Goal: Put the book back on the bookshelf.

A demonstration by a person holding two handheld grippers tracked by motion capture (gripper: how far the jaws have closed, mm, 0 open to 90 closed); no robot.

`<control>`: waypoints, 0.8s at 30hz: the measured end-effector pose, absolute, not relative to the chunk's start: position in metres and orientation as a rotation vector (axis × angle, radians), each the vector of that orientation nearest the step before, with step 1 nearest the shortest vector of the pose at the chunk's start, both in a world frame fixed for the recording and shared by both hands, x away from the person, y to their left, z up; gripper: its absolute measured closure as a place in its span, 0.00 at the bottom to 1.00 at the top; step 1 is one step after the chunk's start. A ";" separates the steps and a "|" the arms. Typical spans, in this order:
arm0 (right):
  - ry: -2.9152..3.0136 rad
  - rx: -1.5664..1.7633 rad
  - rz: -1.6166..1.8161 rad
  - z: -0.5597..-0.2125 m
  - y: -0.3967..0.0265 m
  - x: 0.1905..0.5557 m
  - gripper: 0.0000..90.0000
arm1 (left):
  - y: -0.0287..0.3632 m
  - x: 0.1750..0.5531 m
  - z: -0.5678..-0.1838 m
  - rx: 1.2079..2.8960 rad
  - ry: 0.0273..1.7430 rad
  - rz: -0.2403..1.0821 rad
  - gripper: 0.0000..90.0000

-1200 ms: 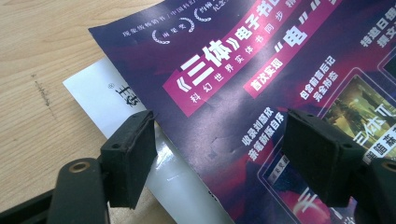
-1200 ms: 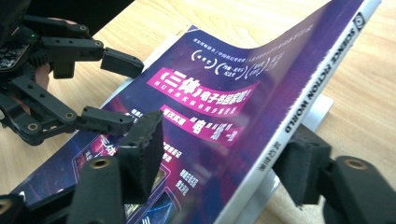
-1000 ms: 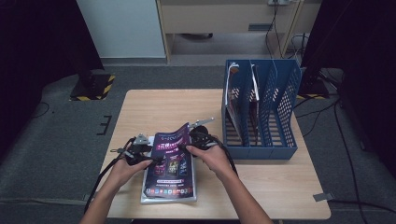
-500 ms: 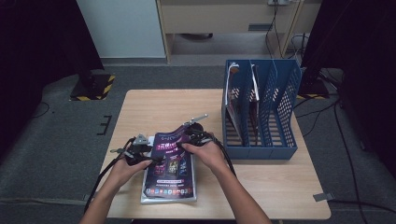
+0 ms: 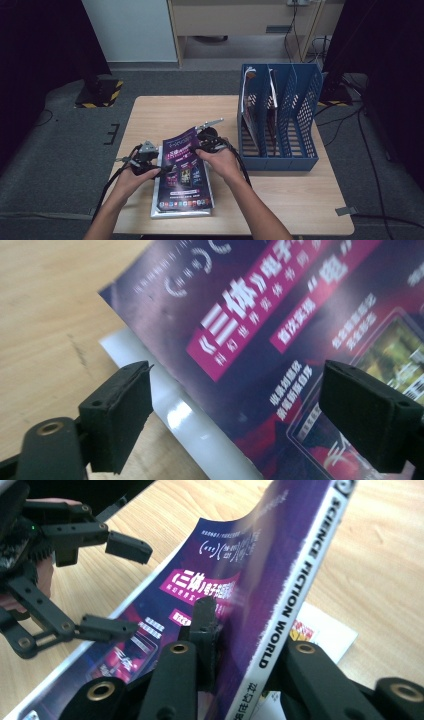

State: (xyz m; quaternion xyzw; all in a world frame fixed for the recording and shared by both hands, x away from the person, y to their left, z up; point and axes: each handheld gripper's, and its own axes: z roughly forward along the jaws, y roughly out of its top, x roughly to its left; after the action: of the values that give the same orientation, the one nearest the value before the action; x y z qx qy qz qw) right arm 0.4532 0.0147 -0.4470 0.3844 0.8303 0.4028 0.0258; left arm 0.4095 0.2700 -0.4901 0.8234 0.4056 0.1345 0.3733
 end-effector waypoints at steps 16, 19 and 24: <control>2.530 1.101 1.312 -0.410 0.018 0.459 0.92 | 0.284 0.425 -0.457 2.060 1.018 0.394 0.10; 2.526 1.088 1.319 -0.403 0.017 0.459 0.92 | 0.285 0.428 -0.455 2.058 1.003 0.397 0.09; 2.519 1.057 1.334 -0.389 0.016 0.458 0.92 | 0.285 0.433 -0.448 2.058 0.981 0.396 0.06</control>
State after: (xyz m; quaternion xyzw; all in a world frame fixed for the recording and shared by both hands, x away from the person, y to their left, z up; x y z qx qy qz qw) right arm 0.4583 0.0161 -0.3889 0.3473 0.8275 0.4383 0.0507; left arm 0.4333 0.2849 -0.4484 0.8142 0.3882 0.1568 0.4022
